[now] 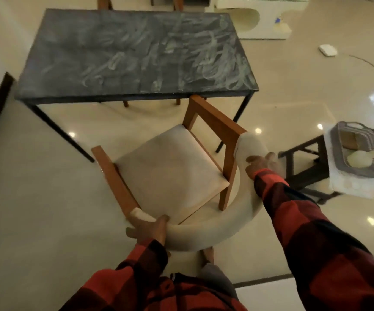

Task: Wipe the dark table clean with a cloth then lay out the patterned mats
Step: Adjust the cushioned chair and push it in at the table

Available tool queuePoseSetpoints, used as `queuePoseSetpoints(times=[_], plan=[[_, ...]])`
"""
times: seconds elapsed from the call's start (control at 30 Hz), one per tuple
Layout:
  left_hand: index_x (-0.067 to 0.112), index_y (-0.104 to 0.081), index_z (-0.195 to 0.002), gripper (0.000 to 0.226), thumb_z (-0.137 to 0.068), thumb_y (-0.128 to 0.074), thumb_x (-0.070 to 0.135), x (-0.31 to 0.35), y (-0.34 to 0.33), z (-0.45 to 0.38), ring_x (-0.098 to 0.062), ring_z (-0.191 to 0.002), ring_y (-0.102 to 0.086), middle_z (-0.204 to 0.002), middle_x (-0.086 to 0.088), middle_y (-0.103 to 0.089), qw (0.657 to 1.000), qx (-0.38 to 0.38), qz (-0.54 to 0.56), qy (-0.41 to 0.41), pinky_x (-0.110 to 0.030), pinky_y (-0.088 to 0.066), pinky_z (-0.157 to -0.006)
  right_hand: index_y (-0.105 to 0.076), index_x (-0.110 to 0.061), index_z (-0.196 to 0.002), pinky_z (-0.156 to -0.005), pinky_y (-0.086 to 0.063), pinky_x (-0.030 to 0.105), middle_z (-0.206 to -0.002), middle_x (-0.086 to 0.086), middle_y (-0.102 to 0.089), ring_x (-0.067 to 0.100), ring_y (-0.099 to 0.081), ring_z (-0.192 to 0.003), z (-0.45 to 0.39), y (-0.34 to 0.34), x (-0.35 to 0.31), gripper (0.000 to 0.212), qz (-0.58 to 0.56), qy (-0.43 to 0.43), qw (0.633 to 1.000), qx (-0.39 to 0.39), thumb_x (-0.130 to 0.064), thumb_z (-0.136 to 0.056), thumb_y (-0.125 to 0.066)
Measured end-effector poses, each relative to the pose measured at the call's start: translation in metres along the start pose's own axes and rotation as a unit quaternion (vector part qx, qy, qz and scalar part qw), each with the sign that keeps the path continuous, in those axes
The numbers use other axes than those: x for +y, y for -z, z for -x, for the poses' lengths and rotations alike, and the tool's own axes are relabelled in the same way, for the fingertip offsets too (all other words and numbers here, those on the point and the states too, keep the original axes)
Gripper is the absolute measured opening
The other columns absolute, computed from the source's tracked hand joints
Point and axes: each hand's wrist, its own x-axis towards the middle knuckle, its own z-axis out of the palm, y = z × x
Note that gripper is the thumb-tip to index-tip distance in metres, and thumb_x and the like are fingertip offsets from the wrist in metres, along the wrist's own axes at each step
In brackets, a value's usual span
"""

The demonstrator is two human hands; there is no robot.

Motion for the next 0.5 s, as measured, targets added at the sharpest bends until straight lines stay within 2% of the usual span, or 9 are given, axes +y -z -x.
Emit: queuePoseSetpoints(times=[0.07, 0.13, 0.23, 0.3, 0.37, 0.5], plan=[[0.039, -0.011, -0.154, 0.114, -0.069, -0.086, 0.026, -0.003, -0.018, 0.022, -0.048, -0.131, -0.043, -0.163, -0.007, -0.008, 0.999, 0.042, -0.024, -0.007, -0.053, -0.048, -0.095, -0.052, -0.038, -0.136, -0.104, -0.045, 0.051, -0.138, 0.006, -0.034, 0.035, -0.046, -0.109, -0.01, 0.003, 0.0, 0.055, -0.017, -0.007, 1.0, -0.024, -0.022, -0.086, -0.068], [0.042, -0.011, -0.153, 0.111, -0.071, -0.083, 0.023, -0.002, -0.029, 0.034, -0.049, -0.132, -0.041, -0.165, -0.005, -0.004, 0.996, 0.09, -0.02, 0.0, -0.057, -0.045, -0.102, -0.04, -0.028, -0.149, -0.101, -0.045, 0.048, -0.139, 0.007, -0.038, 0.034, -0.048, -0.104, -0.016, 0.006, 0.004, 0.064, -0.02, 0.001, 0.999, -0.05, -0.027, -0.089, -0.064], [0.039, -0.024, -0.149, 0.092, -0.076, -0.073, 0.011, 0.007, -0.037, 0.043, -0.047, -0.129, -0.047, -0.163, -0.006, -0.014, 0.986, 0.165, 0.015, -0.004, -0.053, -0.046, -0.102, -0.041, -0.029, -0.149, -0.107, -0.043, 0.051, -0.144, 0.01, -0.034, 0.038, -0.049, -0.12, -0.018, 0.011, 0.009, 0.065, 0.008, 0.052, 0.996, -0.078, -0.026, -0.088, -0.064], [0.034, -0.033, -0.145, 0.075, -0.081, -0.066, 0.012, 0.009, -0.04, 0.045, -0.044, -0.126, -0.05, -0.159, -0.009, -0.024, 0.979, 0.201, 0.019, -0.018, -0.049, -0.045, -0.102, -0.045, -0.032, -0.145, -0.105, -0.045, 0.052, -0.135, 0.007, -0.036, 0.038, -0.051, -0.116, -0.02, 0.019, 0.01, 0.064, 0.014, 0.062, 0.994, -0.085, -0.023, -0.085, -0.065], [0.034, -0.036, -0.142, 0.068, -0.083, -0.063, 0.014, 0.007, -0.039, 0.045, -0.043, -0.124, -0.051, -0.156, -0.011, -0.027, 0.979, 0.204, 0.015, -0.018, -0.049, -0.046, -0.101, -0.05, -0.03, -0.141, -0.102, -0.047, 0.051, -0.123, 0.005, -0.038, 0.036, -0.054, -0.108, -0.022, 0.024, 0.011, 0.059, -0.014, 0.064, 0.992, -0.103, -0.022, -0.085, -0.067], [0.023, -0.041, -0.143, 0.064, -0.085, -0.062, 0.008, 0.009, -0.037, 0.042, -0.041, -0.126, -0.048, -0.15, -0.016, -0.038, 0.975, 0.219, 0.0, -0.039, -0.049, -0.043, -0.104, -0.063, -0.032, -0.128, -0.103, -0.047, 0.056, -0.126, 0.007, -0.037, 0.04, -0.055, -0.108, -0.024, 0.03, 0.016, 0.045, -0.031, 0.1, 0.989, -0.101, -0.018, -0.086, -0.068]])
